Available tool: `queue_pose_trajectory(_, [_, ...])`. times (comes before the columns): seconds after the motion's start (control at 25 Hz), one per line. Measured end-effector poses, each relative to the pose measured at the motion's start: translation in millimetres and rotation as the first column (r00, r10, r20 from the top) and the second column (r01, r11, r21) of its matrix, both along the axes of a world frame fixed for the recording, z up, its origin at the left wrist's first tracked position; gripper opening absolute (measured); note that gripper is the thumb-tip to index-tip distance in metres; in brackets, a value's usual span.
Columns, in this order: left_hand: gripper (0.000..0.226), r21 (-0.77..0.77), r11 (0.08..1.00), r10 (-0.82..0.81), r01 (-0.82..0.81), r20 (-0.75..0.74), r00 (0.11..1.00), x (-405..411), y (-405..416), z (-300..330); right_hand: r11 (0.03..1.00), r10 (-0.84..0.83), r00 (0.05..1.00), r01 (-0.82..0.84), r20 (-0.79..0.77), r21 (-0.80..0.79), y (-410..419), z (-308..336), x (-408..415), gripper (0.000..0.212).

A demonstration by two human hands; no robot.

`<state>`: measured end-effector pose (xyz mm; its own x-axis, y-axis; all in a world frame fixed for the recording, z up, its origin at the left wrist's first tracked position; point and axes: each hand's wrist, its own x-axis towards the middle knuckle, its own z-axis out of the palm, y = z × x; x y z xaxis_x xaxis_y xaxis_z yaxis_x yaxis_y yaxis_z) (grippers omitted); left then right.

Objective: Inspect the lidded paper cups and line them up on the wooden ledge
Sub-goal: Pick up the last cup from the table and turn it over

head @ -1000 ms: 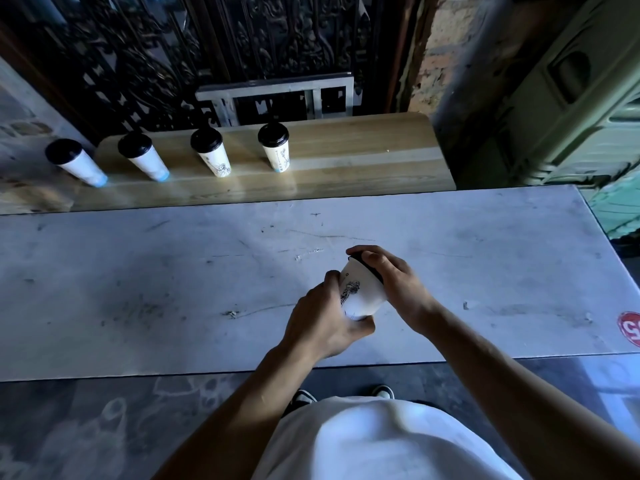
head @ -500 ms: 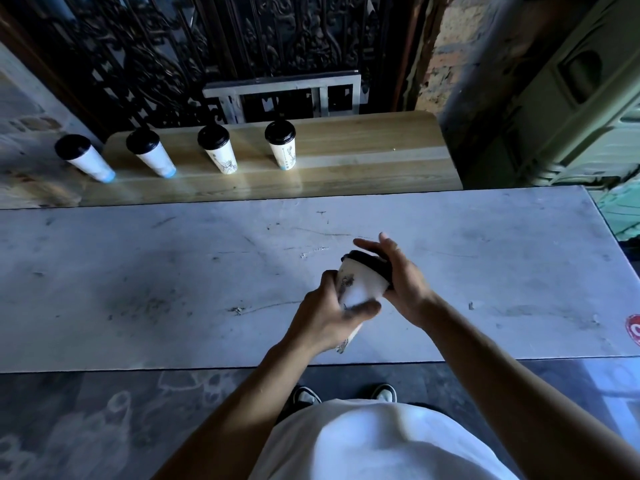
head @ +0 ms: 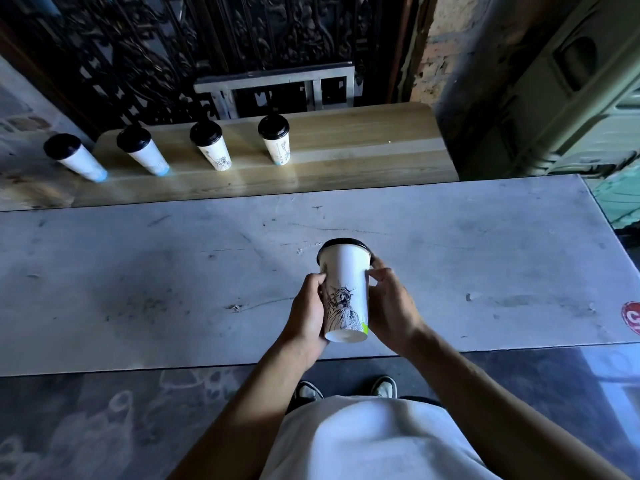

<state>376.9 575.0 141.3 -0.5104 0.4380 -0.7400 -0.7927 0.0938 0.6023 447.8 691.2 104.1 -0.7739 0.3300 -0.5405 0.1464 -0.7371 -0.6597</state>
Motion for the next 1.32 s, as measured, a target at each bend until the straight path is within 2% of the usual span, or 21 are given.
queue_pose_trajectory(0.24, [0.036,-0.089,0.996,-0.021,0.019,-0.014,1.0,10,-3,-3,0.998,-0.046,0.996,0.049,0.075,-0.032,-7,-7,10,0.048])
queue_pose_trajectory(0.4, [0.034,-0.121,0.992,-0.042,0.039,-0.023,0.999,12,-7,-5,0.999,-0.039,0.997,0.041,0.07,-0.021,-7,-6,12,0.043])
queue_pose_trajectory(0.48, [0.033,-0.193,0.978,-0.096,0.074,-0.105,0.99,12,-8,-6,0.999,-0.027,0.997,0.028,0.068,-0.017,-6,-6,12,0.042])
queue_pose_trajectory(0.56, [0.028,-0.272,0.957,-0.171,0.097,-0.262,0.95,10,-10,-6,1.0,-0.02,0.997,0.022,0.08,-0.022,-4,-8,12,0.041])
queue_pose_trajectory(0.68, [0.024,-0.324,0.946,-0.167,-0.003,-0.497,0.852,10,-14,-6,0.999,-0.004,0.998,0.006,0.064,-0.035,0,-11,15,0.049])
queue_pose_trajectory(0.76, [0.032,-0.317,0.948,-0.178,-0.043,-0.635,0.752,11,-17,-6,1.0,0.01,0.998,-0.009,0.069,-0.01,0,-12,17,0.056])
queue_pose_trajectory(0.92, [0.045,-0.37,0.927,-0.317,-0.07,-0.867,0.384,13,-20,-4,0.997,0.072,0.996,-0.074,0.054,0.031,-3,-16,20,0.058])
queue_pose_trajectory(0.96, [0.044,-0.373,0.925,-0.331,-0.07,-0.884,0.33,14,-20,-3,0.995,0.093,0.995,-0.095,0.041,0.041,-4,-16,21,0.056])
queue_pose_trajectory(1.04, [0.039,-0.369,0.928,-0.333,-0.052,-0.884,0.329,16,-20,-1,0.991,0.122,0.992,-0.122,0.007,0.046,-6,-17,21,0.053])
queue_pose_trajectory(1.12, [0.032,-0.35,0.936,-0.311,-0.034,-0.867,0.389,17,-20,1,0.991,0.125,0.992,-0.124,-0.019,0.052,-5,-15,21,0.05])
queue_pose_trajectory(1.24, [0.02,-0.279,0.96,-0.231,-0.037,-0.856,0.463,17,-20,4,0.996,0.074,0.997,-0.075,0.029,0.042,-1,-11,20,0.039])
queue_pose_trajectory(1.32, [0.014,-0.261,0.964,-0.212,-0.039,-0.854,0.475,17,-20,5,0.999,0.024,0.998,-0.026,0.05,0.036,2,-12,21,0.039])
